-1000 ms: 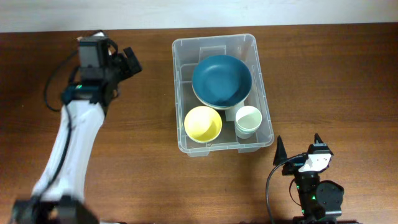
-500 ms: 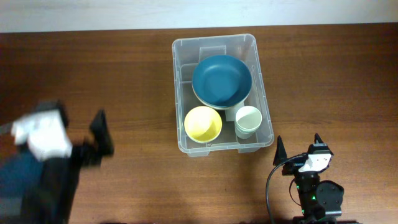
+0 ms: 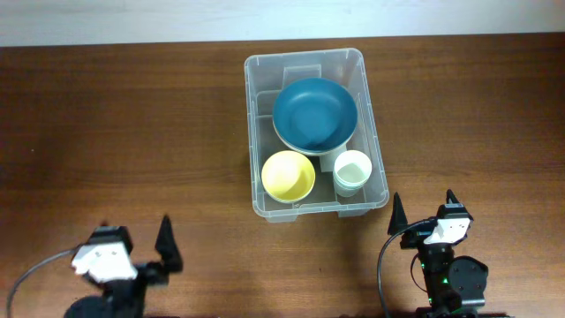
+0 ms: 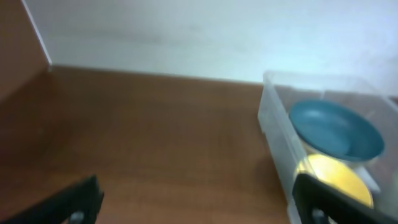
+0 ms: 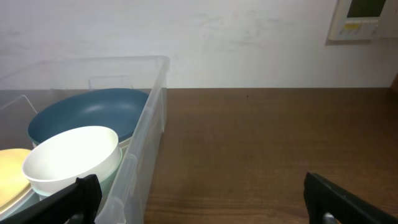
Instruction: Pack container
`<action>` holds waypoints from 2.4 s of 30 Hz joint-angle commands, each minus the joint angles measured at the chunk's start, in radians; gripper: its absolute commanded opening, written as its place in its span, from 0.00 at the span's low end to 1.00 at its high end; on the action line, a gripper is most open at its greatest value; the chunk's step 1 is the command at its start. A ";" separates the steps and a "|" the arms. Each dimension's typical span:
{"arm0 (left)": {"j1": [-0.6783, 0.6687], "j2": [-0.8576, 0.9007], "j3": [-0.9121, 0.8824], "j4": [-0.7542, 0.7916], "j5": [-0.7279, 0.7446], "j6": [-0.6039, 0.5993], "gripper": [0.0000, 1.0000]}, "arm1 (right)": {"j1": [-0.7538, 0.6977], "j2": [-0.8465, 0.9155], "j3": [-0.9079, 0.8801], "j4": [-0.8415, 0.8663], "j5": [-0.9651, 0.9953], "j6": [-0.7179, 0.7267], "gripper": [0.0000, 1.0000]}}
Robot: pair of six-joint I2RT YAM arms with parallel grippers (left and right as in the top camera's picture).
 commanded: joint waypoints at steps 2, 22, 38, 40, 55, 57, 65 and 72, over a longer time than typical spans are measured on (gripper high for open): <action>0.000 -0.026 -0.203 0.295 0.016 0.012 0.99 | 0.005 -0.010 -0.007 -0.003 0.005 -0.006 0.99; 0.001 -0.117 -0.647 0.754 0.027 0.060 0.99 | 0.005 -0.010 -0.007 -0.003 0.005 -0.006 0.99; 0.001 -0.157 -0.655 0.615 0.027 0.177 0.99 | 0.005 -0.010 -0.007 -0.003 0.005 -0.006 0.99; 0.001 -0.157 -0.654 0.615 0.027 0.177 0.99 | 0.005 -0.010 -0.007 -0.003 0.005 -0.006 0.99; 0.001 -0.157 -0.654 0.613 0.027 0.177 1.00 | 0.005 -0.010 -0.007 -0.003 0.005 -0.006 0.99; 0.001 -0.157 -0.654 0.613 0.027 0.177 0.99 | 0.005 -0.010 -0.007 -0.003 0.005 -0.006 0.99; 0.001 -0.157 -0.654 0.613 0.027 0.177 0.99 | 0.005 -0.010 -0.007 -0.003 0.005 -0.006 0.99; 0.001 -0.157 -0.654 0.613 0.027 0.177 0.99 | 0.005 -0.010 -0.007 -0.003 0.005 -0.006 0.99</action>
